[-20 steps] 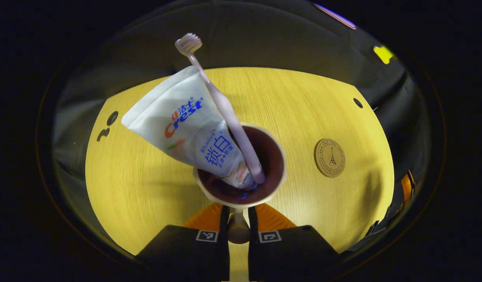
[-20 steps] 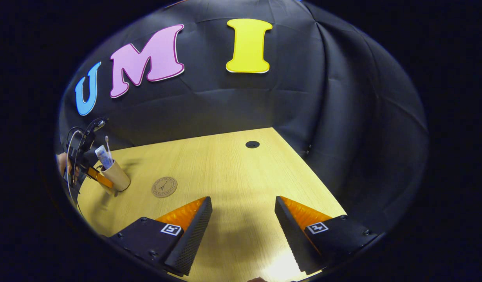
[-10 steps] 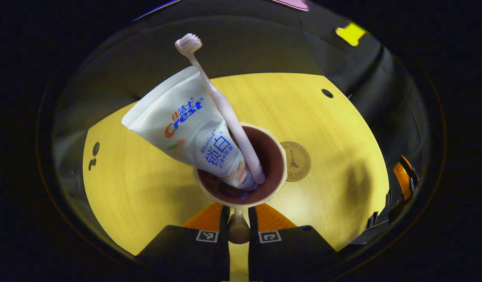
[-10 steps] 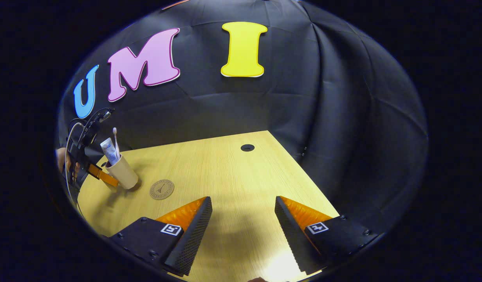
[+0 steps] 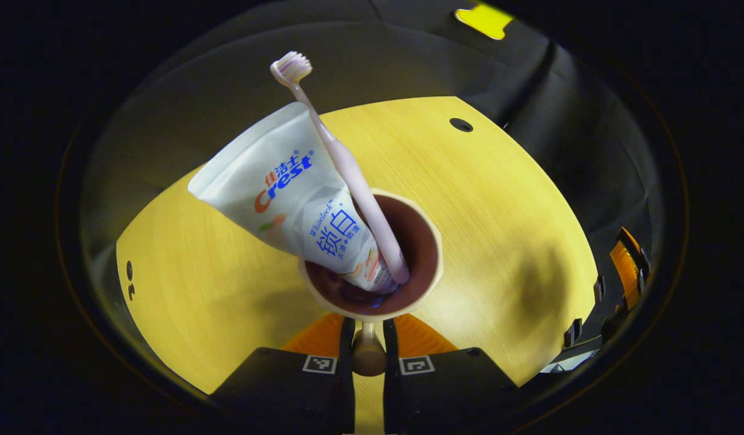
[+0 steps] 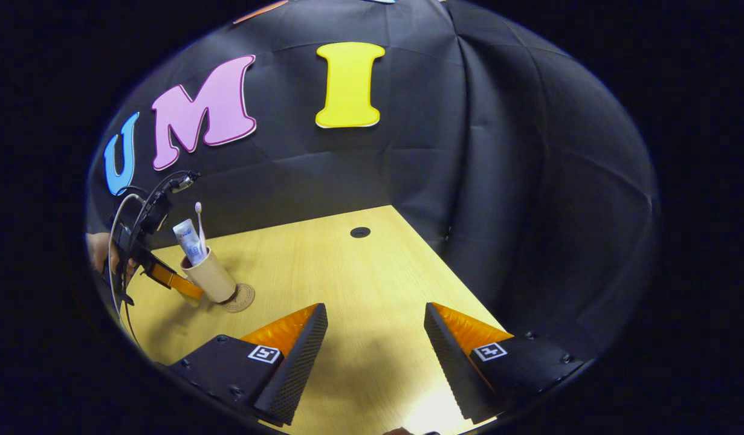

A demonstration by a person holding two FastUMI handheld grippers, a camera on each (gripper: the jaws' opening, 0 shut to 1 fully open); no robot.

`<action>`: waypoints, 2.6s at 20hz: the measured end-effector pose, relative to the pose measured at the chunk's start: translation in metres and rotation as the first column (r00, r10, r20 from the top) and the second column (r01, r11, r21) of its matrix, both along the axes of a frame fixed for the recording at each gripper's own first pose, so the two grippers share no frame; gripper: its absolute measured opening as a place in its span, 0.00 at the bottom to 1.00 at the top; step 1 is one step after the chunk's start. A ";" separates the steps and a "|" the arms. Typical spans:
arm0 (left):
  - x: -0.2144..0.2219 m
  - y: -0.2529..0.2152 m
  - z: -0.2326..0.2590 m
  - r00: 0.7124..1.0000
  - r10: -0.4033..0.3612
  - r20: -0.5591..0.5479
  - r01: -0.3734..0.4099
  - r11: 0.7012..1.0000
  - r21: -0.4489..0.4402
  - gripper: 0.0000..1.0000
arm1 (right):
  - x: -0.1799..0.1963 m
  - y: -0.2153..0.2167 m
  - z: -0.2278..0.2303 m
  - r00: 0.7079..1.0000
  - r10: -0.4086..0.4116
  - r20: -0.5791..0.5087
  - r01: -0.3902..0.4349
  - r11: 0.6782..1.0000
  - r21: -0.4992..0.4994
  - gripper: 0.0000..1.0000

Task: Put the toothbrush and toothpaste on the desktop into the cup, then pick up the cup and place it on the coaster on the desktop.

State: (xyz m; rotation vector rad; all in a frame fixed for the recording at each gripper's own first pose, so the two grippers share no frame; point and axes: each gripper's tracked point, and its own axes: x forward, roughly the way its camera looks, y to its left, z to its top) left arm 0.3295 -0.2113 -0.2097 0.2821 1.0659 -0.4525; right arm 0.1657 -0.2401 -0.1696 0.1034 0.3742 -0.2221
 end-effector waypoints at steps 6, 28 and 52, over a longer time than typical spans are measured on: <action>0.005 -0.023 -0.015 0.999 -0.030 -0.022 0.031 0.998 0.047 0.23 | -0.015 -0.016 -0.007 0.999 -0.039 -0.014 0.040 0.999 0.015 0.99; -0.052 0.037 0.141 0.912 0.214 0.349 -0.169 0.973 -0.156 0.99 | -0.015 0.051 0.036 0.992 0.120 0.045 -0.118 0.993 -0.030 0.99; -0.335 0.192 0.200 0.496 0.555 0.668 -0.196 0.821 -0.537 0.97 | -0.157 0.255 0.084 0.933 0.347 0.096 -0.334 0.934 -0.126 0.98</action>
